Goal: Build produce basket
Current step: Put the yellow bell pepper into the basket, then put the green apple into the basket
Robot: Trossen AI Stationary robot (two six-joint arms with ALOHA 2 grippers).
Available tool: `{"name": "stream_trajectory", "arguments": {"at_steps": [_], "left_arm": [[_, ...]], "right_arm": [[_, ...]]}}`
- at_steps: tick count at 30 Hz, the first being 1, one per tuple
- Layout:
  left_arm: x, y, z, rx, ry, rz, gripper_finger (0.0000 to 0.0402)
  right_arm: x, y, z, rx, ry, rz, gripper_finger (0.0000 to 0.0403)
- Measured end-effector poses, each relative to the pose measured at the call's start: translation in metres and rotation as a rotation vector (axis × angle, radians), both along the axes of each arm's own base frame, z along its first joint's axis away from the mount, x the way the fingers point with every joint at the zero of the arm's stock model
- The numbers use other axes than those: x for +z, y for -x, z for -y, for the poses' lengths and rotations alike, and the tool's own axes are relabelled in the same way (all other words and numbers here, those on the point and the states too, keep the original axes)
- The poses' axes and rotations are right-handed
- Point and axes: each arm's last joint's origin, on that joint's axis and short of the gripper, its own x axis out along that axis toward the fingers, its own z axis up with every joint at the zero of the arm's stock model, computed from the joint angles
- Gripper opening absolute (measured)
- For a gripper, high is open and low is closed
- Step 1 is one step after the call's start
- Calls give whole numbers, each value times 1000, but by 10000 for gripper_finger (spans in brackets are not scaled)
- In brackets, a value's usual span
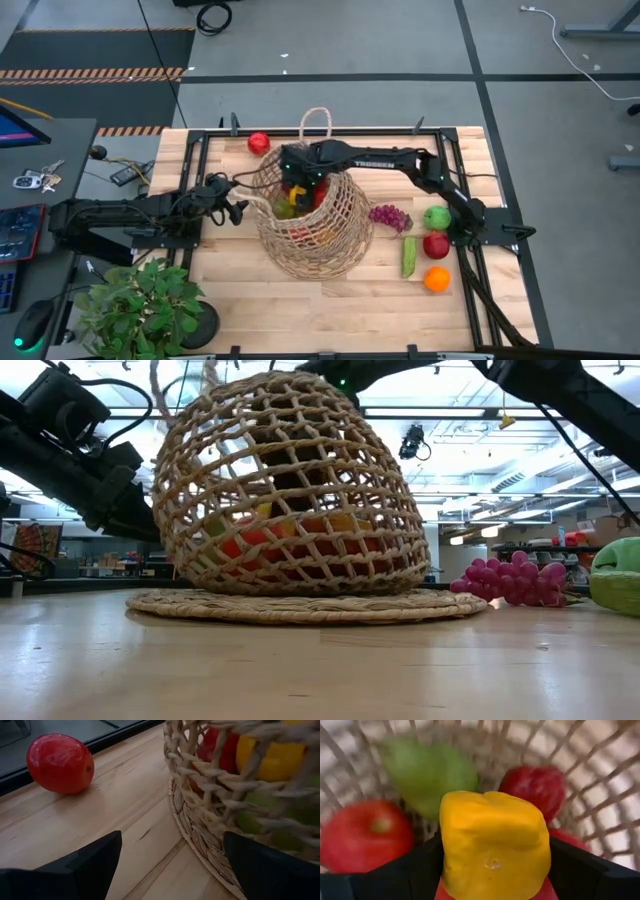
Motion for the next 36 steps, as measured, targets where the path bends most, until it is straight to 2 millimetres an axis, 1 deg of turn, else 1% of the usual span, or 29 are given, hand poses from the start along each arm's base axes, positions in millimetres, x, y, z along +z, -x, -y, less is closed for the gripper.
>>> {"name": "stream_trajectory", "arguments": {"at_steps": [2,7,10,15,18,23,27,32,36], "left_arm": [[0,0,0,0,0,1,357],[0,0,0,0,0,0,357],[0,0,0,0,0,0,357],[0,0,0,0,0,0,357],[0,0,0,0,0,0,357],[0,0,0,0,0,0,357],[0,0,0,0,0,0,357],[0,0,0,0,0,0,357],[0,0,0,0,0,0,357]], "right_arm": [[-5,2,-2,5,-9,-41,310],[-3,3,-12,51,-5,-56,315],[-3,3,-15,63,10,-61,325],[-3,3,-17,67,11,-62,368],[3,5,-17,59,8,-69,394],[31,8,-20,64,13,-45,381],[53,12,-28,65,55,-33,376],[85,32,-38,72,152,6,376],[123,48,-51,84,184,125,376]]}}
